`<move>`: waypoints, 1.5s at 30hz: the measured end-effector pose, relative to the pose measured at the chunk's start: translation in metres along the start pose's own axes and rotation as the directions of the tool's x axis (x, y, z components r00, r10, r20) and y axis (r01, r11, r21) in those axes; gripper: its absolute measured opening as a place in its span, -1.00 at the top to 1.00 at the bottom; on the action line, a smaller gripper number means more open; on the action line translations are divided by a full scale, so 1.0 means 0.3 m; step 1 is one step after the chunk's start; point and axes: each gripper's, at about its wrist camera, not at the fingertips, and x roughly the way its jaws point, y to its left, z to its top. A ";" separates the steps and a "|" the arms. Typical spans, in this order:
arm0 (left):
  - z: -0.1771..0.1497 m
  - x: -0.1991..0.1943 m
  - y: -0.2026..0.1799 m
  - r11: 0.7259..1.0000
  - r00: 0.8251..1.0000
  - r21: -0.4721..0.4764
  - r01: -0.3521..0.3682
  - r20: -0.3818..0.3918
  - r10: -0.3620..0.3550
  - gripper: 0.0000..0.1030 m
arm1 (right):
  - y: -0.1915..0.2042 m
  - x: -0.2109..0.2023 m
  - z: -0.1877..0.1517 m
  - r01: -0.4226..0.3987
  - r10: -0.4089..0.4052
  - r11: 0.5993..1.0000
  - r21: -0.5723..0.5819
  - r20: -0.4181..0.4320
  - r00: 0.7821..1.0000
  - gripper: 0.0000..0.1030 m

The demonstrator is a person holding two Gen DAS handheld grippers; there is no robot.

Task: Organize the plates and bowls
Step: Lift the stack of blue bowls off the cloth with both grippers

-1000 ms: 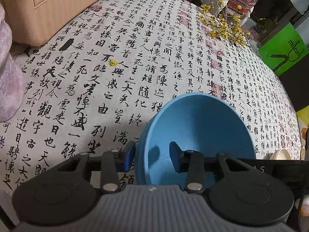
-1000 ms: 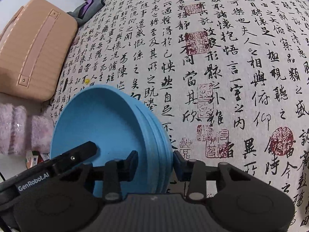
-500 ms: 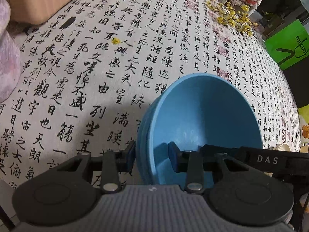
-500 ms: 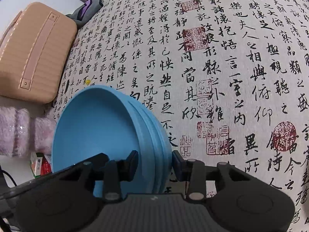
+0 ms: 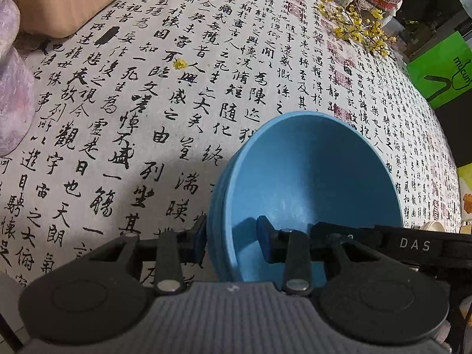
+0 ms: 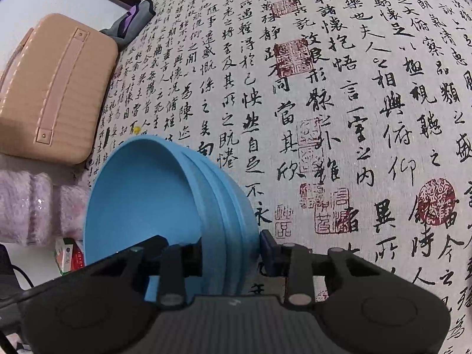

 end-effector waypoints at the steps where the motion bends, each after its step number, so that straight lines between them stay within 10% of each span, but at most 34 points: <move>1: -0.001 -0.001 -0.002 1.000 1.000 0.000 -0.001 0.001 0.001 0.31 | -0.003 -0.004 0.000 -0.001 0.001 1.000 0.000 0.000 1.000 0.37; 45: -0.012 -0.021 -0.181 0.996 0.997 0.088 0.003 0.078 -0.010 0.30 | -0.101 -0.150 -0.012 -0.042 0.041 0.999 0.008 0.084 0.996 0.38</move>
